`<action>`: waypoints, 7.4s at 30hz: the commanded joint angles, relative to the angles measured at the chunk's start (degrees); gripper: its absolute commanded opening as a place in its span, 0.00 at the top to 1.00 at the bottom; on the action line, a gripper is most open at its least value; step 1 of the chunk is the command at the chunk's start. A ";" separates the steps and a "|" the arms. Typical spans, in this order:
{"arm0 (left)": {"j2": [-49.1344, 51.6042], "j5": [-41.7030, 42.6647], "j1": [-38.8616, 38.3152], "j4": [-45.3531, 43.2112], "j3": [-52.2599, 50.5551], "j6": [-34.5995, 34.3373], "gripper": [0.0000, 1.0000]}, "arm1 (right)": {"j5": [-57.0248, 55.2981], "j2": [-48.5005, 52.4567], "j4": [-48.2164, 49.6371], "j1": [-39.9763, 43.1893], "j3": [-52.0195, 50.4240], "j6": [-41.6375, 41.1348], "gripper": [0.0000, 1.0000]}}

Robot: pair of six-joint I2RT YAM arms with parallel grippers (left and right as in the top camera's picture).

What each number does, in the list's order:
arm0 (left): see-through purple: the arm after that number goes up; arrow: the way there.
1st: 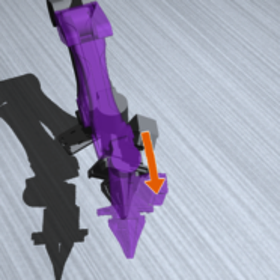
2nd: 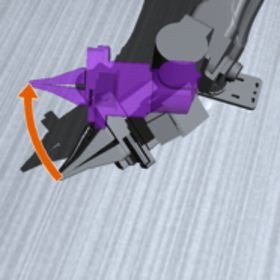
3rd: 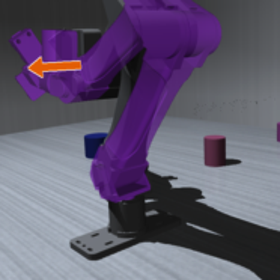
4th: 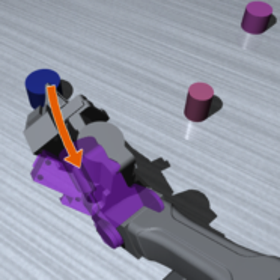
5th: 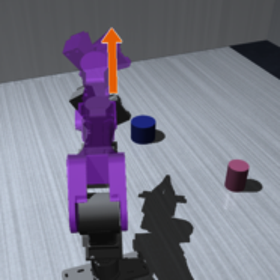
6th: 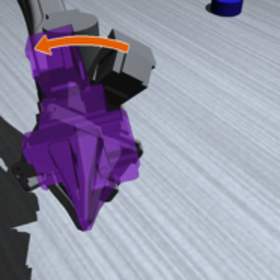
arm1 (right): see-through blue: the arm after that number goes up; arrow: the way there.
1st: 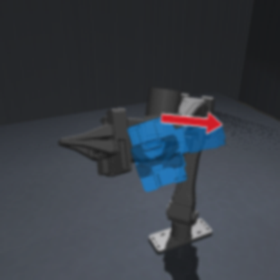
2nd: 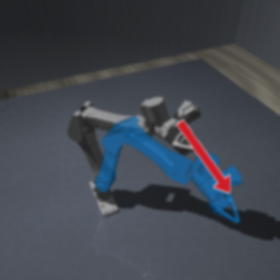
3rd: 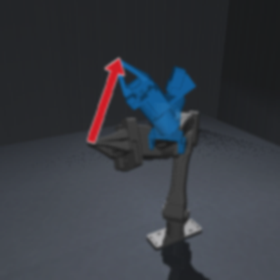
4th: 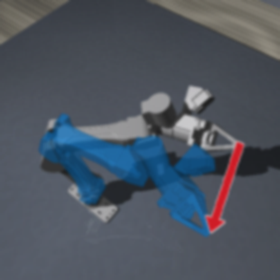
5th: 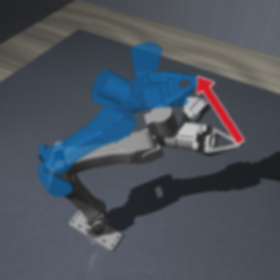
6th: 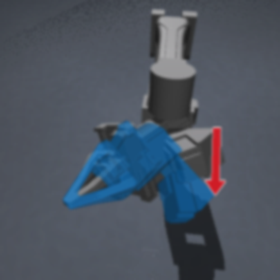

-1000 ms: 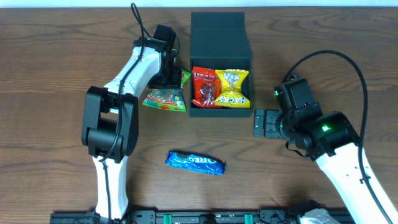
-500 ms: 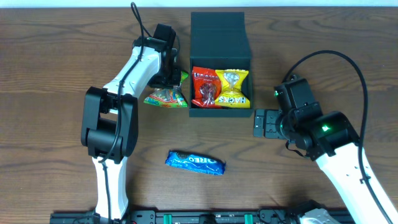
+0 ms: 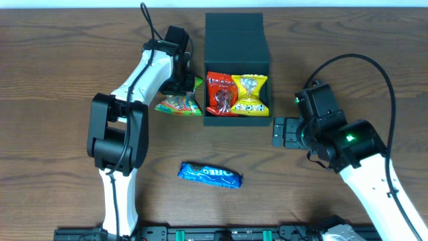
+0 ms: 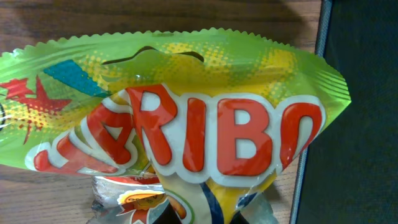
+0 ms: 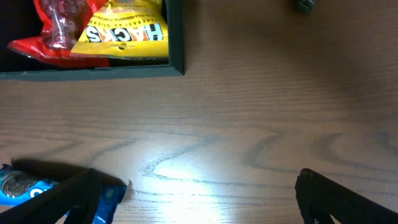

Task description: Pack container

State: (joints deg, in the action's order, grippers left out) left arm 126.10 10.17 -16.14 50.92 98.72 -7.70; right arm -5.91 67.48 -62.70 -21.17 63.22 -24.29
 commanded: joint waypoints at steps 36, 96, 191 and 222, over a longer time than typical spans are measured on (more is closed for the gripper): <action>-16.74 -1.33 -0.02 2.82 -1.11 -1.03 0.05 | 0.20 -0.46 0.55 0.17 -0.20 0.55 0.01; 2.86 2.99 0.00 -1.25 -1.22 -0.87 0.94 | 0.17 -0.46 0.79 0.17 -0.20 0.57 0.01; -5.44 -4.90 -25.79 -9.42 5.29 -32.52 0.94 | 0.15 -0.46 -1.36 0.17 -0.20 -0.04 0.01; -5.49 -5.73 -25.46 -14.23 8.28 -28.48 0.05 | 0.15 -0.46 -1.40 0.17 -0.20 0.74 0.01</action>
State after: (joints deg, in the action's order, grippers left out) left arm 120.33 5.52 -42.04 36.75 106.00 -37.36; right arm -5.78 67.48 -64.03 -21.17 63.22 -24.29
